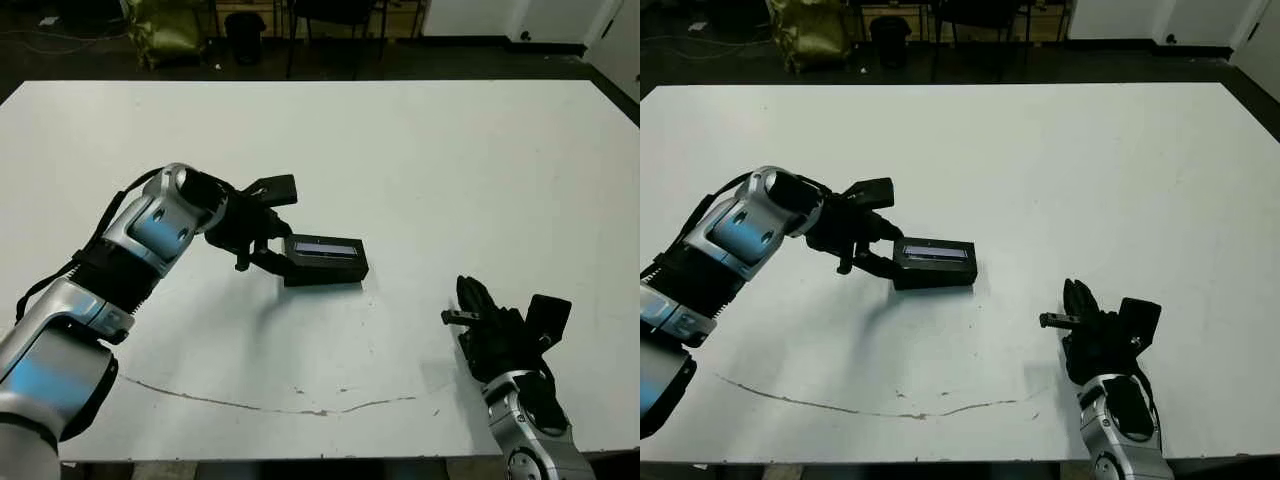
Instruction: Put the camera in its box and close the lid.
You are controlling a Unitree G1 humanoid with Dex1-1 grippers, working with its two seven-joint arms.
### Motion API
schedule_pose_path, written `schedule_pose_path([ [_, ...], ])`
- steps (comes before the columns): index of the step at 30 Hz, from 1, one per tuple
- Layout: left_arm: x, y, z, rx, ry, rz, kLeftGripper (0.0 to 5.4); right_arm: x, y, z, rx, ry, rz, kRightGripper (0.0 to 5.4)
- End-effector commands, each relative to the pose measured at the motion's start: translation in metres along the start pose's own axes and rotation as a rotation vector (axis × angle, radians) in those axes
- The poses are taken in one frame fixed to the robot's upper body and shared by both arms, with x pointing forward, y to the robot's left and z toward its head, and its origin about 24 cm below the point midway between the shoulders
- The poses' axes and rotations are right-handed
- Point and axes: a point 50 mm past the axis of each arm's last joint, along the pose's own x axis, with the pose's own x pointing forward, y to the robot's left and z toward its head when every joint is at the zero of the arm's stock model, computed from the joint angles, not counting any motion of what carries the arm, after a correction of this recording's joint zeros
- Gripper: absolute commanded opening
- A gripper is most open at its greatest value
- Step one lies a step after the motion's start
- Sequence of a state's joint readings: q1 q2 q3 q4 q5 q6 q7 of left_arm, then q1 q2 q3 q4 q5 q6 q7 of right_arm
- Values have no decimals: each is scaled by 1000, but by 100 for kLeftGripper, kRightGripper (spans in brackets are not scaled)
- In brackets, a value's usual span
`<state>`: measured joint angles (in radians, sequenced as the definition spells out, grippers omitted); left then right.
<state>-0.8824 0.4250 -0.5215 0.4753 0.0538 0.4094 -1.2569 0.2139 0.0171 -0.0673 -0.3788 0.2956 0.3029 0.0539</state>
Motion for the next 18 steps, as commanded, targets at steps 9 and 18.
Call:
schedule_pose_path([
  [9, -4, 7, -22, -21, 96, 68, 221, -2, -3, -5, 12, 31, -20, 0],
  [18, 2, 0, -27, -1, 117, 29, 221, -4, -2, -4, -6, 28, -26, 0],
])
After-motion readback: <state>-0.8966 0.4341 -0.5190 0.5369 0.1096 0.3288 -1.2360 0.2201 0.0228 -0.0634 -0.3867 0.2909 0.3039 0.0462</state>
